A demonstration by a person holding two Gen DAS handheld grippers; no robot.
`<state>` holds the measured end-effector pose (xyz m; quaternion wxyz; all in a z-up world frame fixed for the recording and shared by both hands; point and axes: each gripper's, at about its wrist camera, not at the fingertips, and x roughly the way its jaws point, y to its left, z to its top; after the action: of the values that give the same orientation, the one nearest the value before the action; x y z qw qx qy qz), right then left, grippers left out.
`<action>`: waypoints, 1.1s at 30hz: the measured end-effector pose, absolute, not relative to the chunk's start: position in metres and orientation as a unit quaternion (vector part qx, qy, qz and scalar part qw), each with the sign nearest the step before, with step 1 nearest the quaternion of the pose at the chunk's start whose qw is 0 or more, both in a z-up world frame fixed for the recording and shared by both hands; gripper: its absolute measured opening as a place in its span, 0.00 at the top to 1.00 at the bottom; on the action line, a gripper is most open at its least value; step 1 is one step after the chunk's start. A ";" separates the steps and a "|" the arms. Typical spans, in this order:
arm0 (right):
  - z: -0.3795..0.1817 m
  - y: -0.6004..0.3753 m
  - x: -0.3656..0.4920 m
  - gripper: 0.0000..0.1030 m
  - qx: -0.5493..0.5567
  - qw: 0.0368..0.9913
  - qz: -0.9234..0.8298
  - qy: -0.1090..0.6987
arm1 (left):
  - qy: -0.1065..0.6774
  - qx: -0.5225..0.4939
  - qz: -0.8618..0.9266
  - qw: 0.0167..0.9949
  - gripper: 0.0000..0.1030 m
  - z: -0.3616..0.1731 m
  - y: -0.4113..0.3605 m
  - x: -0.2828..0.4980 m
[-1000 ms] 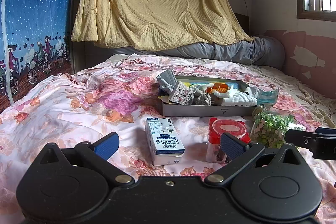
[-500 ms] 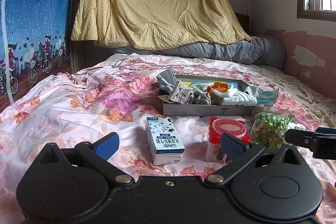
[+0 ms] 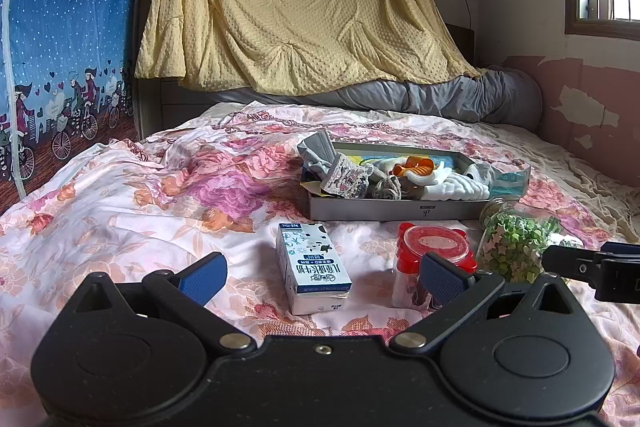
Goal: Organize soft objects
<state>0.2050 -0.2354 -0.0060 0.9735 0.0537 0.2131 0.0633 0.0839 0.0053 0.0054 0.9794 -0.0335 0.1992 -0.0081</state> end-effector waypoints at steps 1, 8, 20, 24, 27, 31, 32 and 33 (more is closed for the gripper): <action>-0.006 -0.235 0.205 0.00 0.054 0.973 0.063 0.213 | 0.199 -0.033 -0.008 0.979 0.01 0.006 0.005 0.084; -0.006 -0.235 0.205 0.00 0.053 0.973 0.063 0.213 | 0.200 -0.033 -0.008 0.979 0.01 0.006 0.005 0.084; -0.006 -0.235 0.205 0.00 0.054 0.973 0.063 0.214 | 0.205 -0.039 -0.011 0.978 0.01 0.003 0.006 0.084; -0.006 -0.235 0.205 0.00 0.053 0.973 0.063 0.214 | 0.206 -0.037 -0.014 0.978 0.01 0.005 0.006 0.085; -0.006 -0.235 0.205 0.00 0.054 0.973 0.063 0.214 | 0.207 -0.037 -0.016 0.978 0.01 0.004 0.006 0.084; -0.007 -0.236 0.204 0.00 0.054 0.973 0.063 0.215 | 0.207 -0.037 -0.015 0.977 0.01 0.004 0.005 0.085; -0.007 -0.236 0.204 0.00 0.054 0.973 0.062 0.215 | 0.208 -0.038 -0.015 0.977 0.01 0.004 0.005 0.085; -0.007 -0.236 0.204 0.00 0.054 0.973 0.063 0.215 | 0.208 -0.038 -0.015 0.977 0.01 0.004 0.005 0.085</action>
<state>0.2045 -0.2363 -0.0071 0.9731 0.0539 0.2150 0.0628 0.0852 0.0053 0.0041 0.9772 -0.0378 0.2084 -0.0154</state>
